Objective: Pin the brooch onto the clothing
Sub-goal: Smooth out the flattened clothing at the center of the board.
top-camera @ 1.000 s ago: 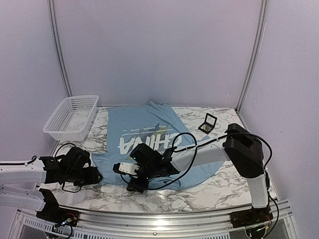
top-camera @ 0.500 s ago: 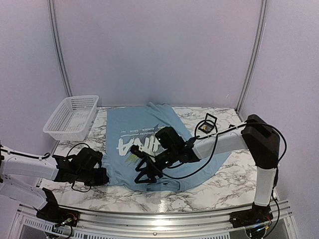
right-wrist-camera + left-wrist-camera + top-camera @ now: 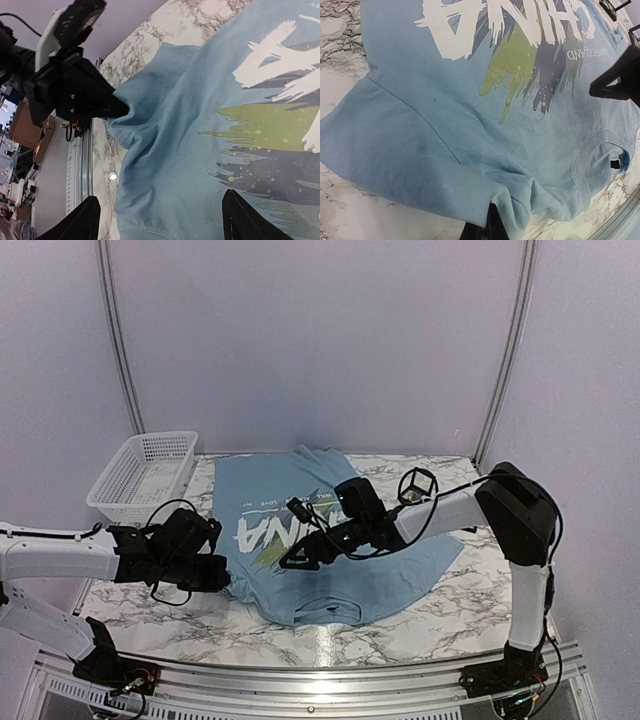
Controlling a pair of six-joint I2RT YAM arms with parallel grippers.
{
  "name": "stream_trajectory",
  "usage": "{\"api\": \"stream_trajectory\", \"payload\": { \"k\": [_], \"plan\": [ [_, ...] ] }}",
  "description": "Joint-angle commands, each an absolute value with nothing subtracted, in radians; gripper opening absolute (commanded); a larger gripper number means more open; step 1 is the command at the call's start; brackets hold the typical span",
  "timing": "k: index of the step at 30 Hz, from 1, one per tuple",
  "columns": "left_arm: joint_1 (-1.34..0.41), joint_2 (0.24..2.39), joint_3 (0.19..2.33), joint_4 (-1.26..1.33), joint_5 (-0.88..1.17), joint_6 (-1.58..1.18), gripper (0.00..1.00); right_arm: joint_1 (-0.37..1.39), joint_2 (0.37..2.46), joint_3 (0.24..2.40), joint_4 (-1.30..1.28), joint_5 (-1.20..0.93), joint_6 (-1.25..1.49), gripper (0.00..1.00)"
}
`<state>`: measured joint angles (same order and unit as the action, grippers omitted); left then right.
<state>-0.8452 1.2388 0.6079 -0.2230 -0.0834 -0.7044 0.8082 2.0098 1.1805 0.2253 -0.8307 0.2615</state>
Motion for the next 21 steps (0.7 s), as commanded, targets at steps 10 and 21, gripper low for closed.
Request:
{"api": "stream_trajectory", "payload": {
  "k": [10, 21],
  "plan": [
    [-0.857, 1.327, 0.724, -0.413, -0.105, -0.603, 0.0, 0.79, 2.036, 1.213, 0.14, -0.643, 0.52, 0.78],
    [-0.822, 1.631, 1.124, -0.566, -0.181, -0.289, 0.0, 0.778, 2.058, 1.193, 0.123, -0.525, 0.548, 0.78]
  ]
}}
